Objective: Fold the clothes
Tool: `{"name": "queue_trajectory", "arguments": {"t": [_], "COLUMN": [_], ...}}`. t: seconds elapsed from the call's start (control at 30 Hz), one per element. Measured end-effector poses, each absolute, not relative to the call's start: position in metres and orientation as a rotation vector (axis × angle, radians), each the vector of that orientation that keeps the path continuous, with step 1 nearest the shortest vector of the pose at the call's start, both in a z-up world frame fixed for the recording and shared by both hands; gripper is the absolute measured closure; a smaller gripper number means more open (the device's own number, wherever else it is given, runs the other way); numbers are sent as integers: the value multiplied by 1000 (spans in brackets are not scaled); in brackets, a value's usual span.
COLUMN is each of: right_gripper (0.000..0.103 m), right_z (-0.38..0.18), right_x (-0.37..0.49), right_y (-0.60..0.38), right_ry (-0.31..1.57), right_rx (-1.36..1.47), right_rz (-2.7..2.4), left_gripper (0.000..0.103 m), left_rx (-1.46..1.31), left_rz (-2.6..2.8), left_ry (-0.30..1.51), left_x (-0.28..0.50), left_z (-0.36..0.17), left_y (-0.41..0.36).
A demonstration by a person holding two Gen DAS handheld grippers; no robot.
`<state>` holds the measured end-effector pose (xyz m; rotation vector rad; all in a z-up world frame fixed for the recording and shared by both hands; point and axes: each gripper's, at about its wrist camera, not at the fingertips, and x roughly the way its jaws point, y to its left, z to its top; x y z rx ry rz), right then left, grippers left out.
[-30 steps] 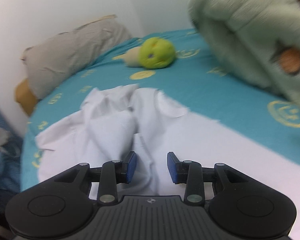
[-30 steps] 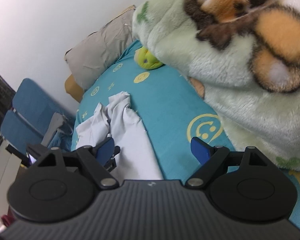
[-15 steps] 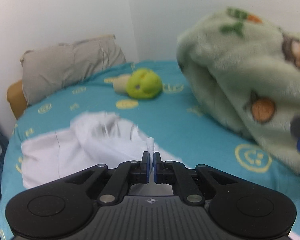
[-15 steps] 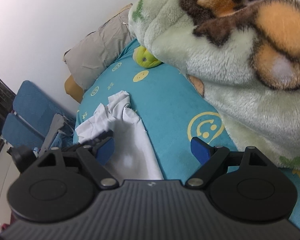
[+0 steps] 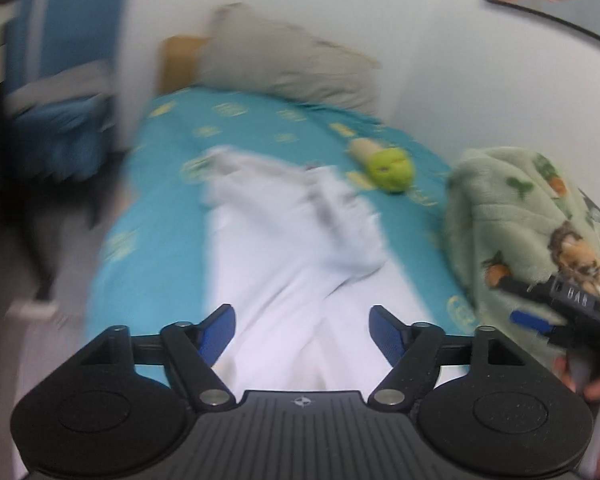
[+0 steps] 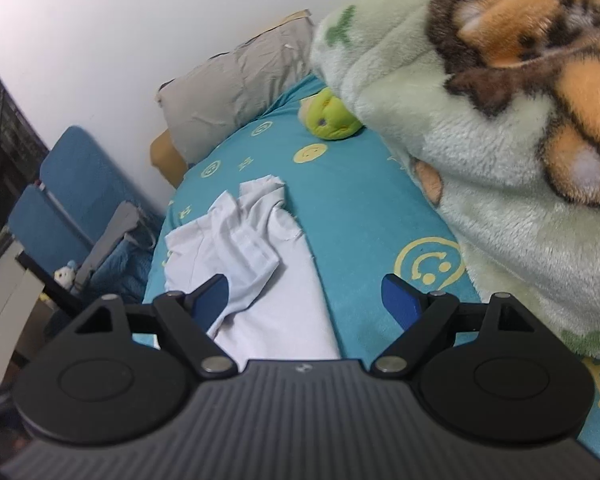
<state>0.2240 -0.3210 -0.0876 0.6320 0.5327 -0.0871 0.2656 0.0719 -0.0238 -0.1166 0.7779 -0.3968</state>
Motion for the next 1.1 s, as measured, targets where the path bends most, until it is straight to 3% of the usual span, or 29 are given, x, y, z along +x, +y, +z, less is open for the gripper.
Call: {"name": "queue_trajectory", "arguments": {"t": [0.23, 0.53, 0.63, 0.73, 0.8, 0.87, 0.93, 1.1], "right_gripper": [18, 18, 18, 18, 18, 18, 18, 18], "right_z": [-75, -62, -60, -60, -61, -63, -65, -67], "right_x": [191, 168, 167, 168, 169, 172, 174, 176], "right_y": [-301, -264, -258, -249, -246, -246, -249, -260], "right_ry": [560, 594, 595, 583, 582, 592, 598, 603], "right_rx": [569, 420, 379, 311, 291, 295, 319, 404], "right_rz": [-33, -12, -43, -56, -51, -46, -47, -42], "left_gripper": [32, 32, 45, 47, 56, 81, 97, 101], "left_rx": [-257, 164, 272, 390, 466, 532, 576, 534], "left_rz": [-217, -435, -439, -438, -430, -403, -396, -429], "left_ry": [1084, 1203, 1266, 1305, 1330, 1338, 1294, 1129], "left_x": [207, 196, 194, 190, 189, 186, 181, 163], "left_z": [-37, -49, -61, -73, -85, -91, -85, -30], "left_y": [171, 153, 139, 121, 109, 103, 98, 82]}}
